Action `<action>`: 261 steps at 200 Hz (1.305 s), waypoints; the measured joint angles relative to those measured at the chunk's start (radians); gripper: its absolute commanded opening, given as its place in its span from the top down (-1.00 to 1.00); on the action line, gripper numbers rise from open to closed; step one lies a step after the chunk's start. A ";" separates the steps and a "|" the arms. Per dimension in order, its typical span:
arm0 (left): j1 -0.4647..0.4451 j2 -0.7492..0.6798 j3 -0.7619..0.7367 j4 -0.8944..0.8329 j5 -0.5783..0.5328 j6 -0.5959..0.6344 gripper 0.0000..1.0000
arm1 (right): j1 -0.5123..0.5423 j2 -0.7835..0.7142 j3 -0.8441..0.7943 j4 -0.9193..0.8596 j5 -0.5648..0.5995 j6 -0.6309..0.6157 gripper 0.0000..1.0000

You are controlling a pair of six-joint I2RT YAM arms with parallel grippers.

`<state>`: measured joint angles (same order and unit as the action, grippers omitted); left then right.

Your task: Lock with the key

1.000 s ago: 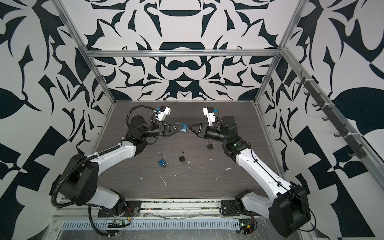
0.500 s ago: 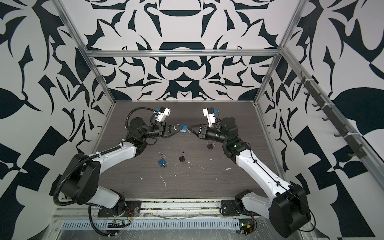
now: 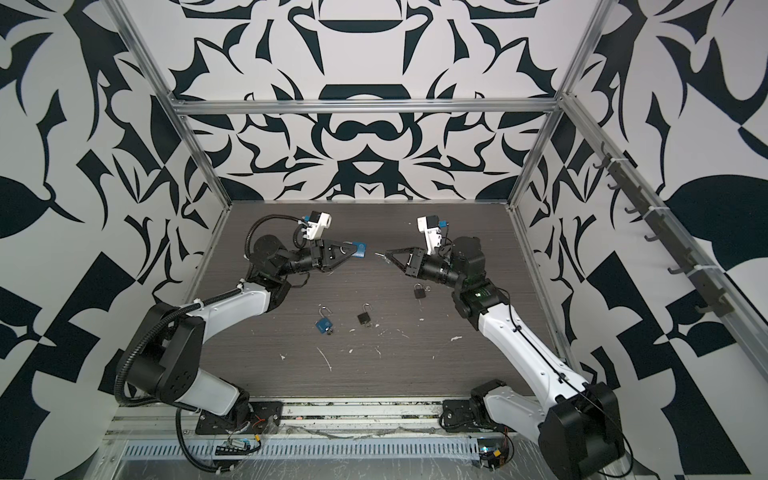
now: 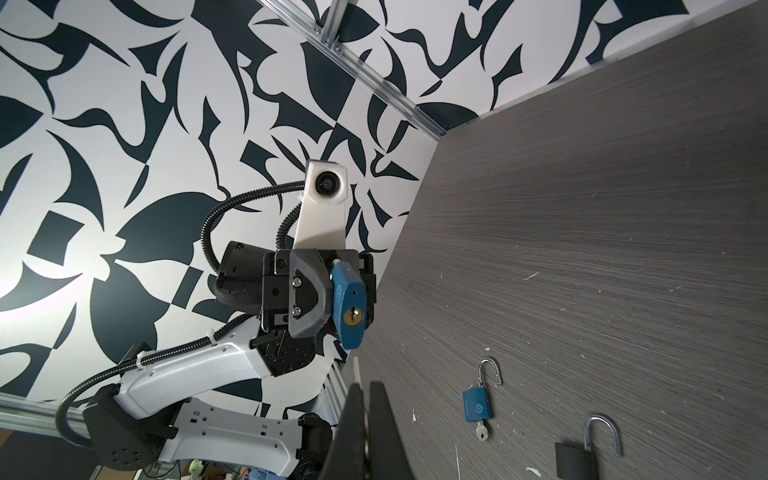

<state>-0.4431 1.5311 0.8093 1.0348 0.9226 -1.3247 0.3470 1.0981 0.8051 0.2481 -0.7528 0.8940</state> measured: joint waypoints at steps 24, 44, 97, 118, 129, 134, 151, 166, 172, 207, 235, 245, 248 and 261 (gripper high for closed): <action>-0.005 0.000 0.000 -0.090 0.002 0.062 1.00 | -0.010 0.000 -0.005 -0.030 0.019 -0.004 1.00; -0.012 0.000 0.000 -0.172 0.003 0.115 1.00 | -0.014 -0.004 -0.017 -0.064 0.045 -0.011 1.00; -0.054 0.020 0.107 -0.446 0.044 0.297 1.00 | -0.016 -0.045 -0.076 -0.143 0.159 -0.041 1.00; -0.082 0.051 0.221 -0.664 0.030 0.459 1.00 | -0.016 -0.061 -0.104 -0.171 0.231 -0.048 1.00; -0.091 0.062 0.253 -0.748 0.016 0.534 1.00 | -0.016 -0.064 -0.115 -0.193 0.268 -0.051 1.00; -0.095 0.064 0.261 -0.777 0.011 0.556 1.00 | -0.016 -0.064 -0.117 -0.203 0.285 -0.051 1.00; -0.101 0.090 0.291 -0.890 -0.018 0.655 1.00 | -0.016 -0.063 -0.128 -0.233 0.345 -0.052 1.00; -0.101 0.137 0.347 -1.015 -0.037 0.735 1.00 | -0.016 -0.064 -0.142 -0.244 0.402 -0.051 1.00; -0.101 0.164 0.386 -1.077 -0.042 0.771 1.00 | -0.016 -0.066 -0.149 -0.245 0.426 -0.048 1.00; -0.103 0.331 0.588 -1.297 -0.035 0.912 1.00 | -0.015 -0.079 -0.173 -0.272 0.555 -0.034 1.00; -0.110 0.383 0.626 -1.388 -0.029 0.967 1.00 | -0.015 -0.080 -0.173 -0.293 0.613 -0.017 1.00; -0.116 0.400 0.644 -1.415 -0.027 0.986 1.00 | -0.015 -0.076 -0.174 -0.292 0.621 -0.011 1.00; -0.117 0.404 0.650 -1.422 -0.027 0.991 1.00 | -0.015 -0.076 -0.175 -0.290 0.623 -0.009 1.00; -0.126 0.424 0.678 -1.458 -0.028 1.017 1.00 | -0.015 -0.066 -0.177 -0.283 0.626 -0.003 1.00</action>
<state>-0.5694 1.9549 1.4872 -0.4232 0.8948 -0.3077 0.3321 1.0321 0.6281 -0.0345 -0.1272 0.8906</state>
